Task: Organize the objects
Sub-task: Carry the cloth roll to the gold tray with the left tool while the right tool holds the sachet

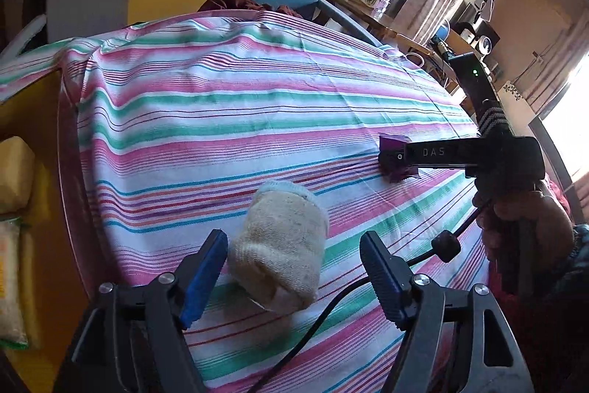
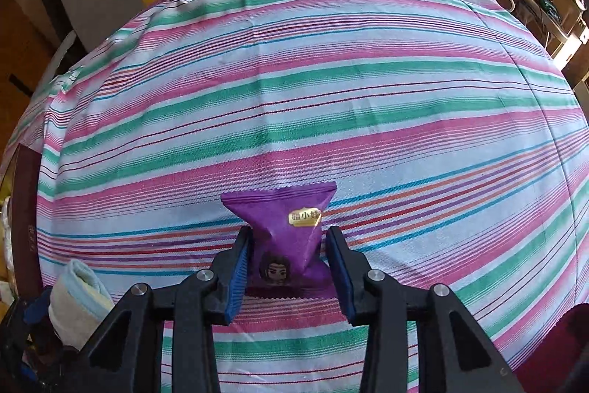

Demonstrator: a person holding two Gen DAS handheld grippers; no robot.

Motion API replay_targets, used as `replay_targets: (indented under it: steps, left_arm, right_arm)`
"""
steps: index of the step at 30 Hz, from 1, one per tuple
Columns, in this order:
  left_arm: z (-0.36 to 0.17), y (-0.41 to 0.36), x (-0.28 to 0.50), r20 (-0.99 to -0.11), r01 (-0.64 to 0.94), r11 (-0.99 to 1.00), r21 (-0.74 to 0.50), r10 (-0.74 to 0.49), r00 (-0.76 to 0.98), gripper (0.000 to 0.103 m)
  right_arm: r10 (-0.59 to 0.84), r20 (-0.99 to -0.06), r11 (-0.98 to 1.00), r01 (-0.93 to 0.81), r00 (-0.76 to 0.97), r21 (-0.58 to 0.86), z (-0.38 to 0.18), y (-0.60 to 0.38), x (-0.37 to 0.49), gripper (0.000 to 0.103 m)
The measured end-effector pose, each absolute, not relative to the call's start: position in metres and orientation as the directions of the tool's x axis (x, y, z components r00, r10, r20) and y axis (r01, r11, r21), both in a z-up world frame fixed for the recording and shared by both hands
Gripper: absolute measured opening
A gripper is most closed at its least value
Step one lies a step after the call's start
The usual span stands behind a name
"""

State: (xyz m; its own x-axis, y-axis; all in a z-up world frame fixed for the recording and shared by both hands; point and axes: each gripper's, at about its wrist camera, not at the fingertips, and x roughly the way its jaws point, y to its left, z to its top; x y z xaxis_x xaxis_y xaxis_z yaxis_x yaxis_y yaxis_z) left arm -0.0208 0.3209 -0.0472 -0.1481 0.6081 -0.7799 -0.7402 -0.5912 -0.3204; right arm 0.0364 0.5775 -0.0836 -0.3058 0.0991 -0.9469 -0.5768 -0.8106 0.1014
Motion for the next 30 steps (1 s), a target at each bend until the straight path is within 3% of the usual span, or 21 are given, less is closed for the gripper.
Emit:
replay_targets:
  steps: [10,16,19,22,30]
  left_arm:
    - [-0.040,0.346,-0.017,-0.846,-0.876,-0.479,-0.047,0.486,-0.220,0.076]
    - [-0.059,0.364,-0.013,-0.881,-0.907,-0.418,0.045,0.411,-0.233,0.076]
    - [-0.073,0.372,-0.012,-0.897,-0.912,-0.406,0.057,0.380,-0.225,0.054]
    - [-0.072,0.374,-0.001,-0.873,-0.904,-0.410,0.122,0.389,-0.294,0.052]
    - [-0.020,0.335,0.008,-0.769,-0.849,-0.528,0.020,0.534,-0.351,0.052]
  right_arm:
    - [0.149,-0.955,-0.820,-0.572,-0.257,0.026,-0.084,0.579,0.043,0.035]
    - [0.141,-0.956,-0.817,-0.576,-0.258,0.035,-0.085,0.580,0.041,0.036]
    - [0.145,-0.956,-0.818,-0.574,-0.256,0.030,-0.085,0.579,0.040,0.036]
    - [0.157,-0.953,-0.824,-0.567,-0.260,0.019,-0.084,0.578,0.037,0.035]
    - [0.173,-0.944,-0.836,-0.548,-0.282,0.010,-0.083,0.574,0.035,0.035]
